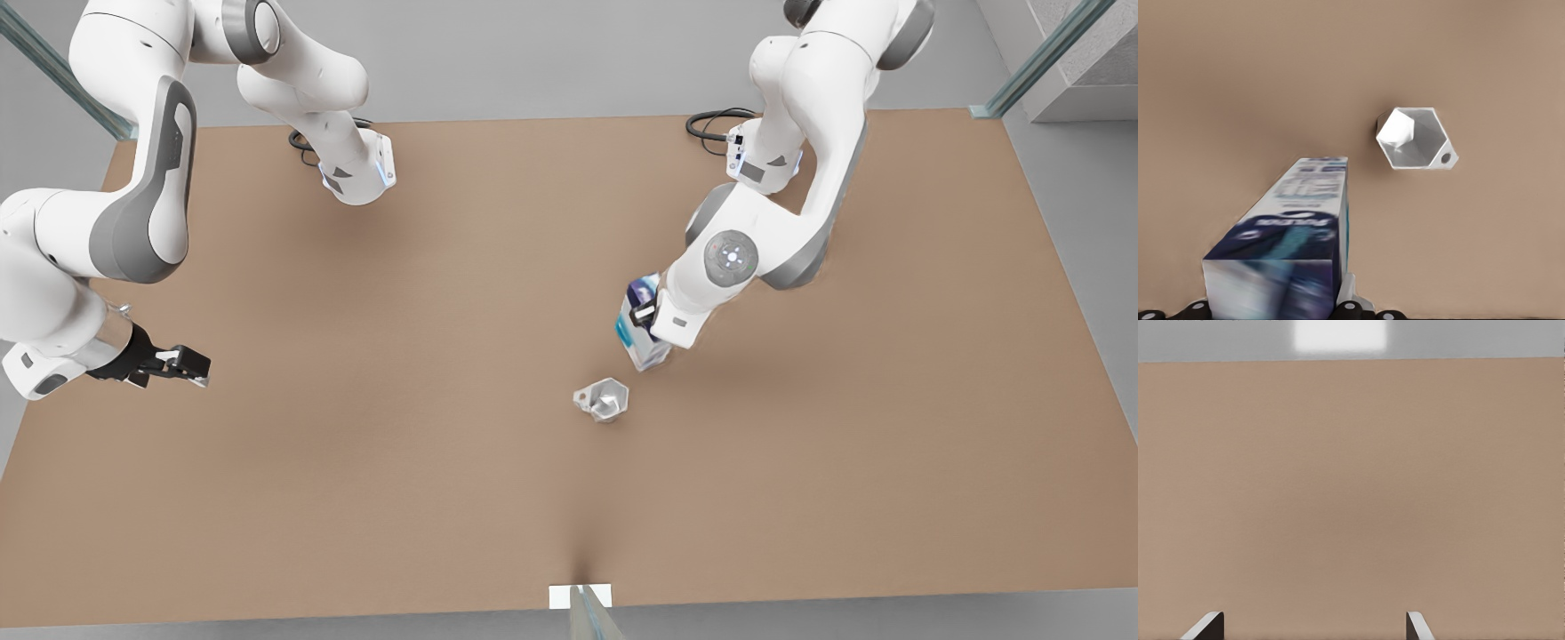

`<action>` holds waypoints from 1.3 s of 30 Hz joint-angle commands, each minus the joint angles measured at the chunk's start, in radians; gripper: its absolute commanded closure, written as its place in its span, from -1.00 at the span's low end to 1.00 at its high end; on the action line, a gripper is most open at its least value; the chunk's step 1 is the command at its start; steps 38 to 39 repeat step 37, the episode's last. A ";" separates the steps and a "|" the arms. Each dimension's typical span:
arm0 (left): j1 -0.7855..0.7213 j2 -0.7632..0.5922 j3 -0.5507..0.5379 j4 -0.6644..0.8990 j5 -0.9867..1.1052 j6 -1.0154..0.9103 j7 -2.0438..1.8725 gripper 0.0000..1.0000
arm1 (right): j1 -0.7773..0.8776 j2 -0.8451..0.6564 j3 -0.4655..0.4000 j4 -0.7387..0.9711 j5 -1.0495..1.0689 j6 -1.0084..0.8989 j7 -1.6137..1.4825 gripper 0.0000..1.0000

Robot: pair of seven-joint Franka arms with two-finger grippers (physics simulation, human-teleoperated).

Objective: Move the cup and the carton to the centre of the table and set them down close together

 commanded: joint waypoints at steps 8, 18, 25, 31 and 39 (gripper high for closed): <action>-0.106 0.097 0.000 0.066 -0.014 0.020 -0.102 -0.27 | 0.002 0.009 0.000 0.005 0.007 0.021 0.003 -1.00; -0.105 0.192 0.008 0.100 -0.011 0.042 -0.101 -1.00 | 0.002 0.014 0.000 0.005 0.007 0.020 0.001 -1.00; -0.105 0.164 0.015 0.209 -0.010 -0.021 -0.136 -1.00 | 0.002 0.014 0.000 0.006 0.006 0.020 0.000 -1.00; 0.013 -0.043 0.436 0.299 0.131 -0.244 0.869 -1.00 | -0.003 0.018 0.000 0.014 0.006 0.043 0.000 -1.00; 0.271 -0.138 0.239 0.284 0.202 -0.248 0.929 -1.00 | 0.003 0.011 0.000 0.014 0.001 0.029 -0.002 -1.00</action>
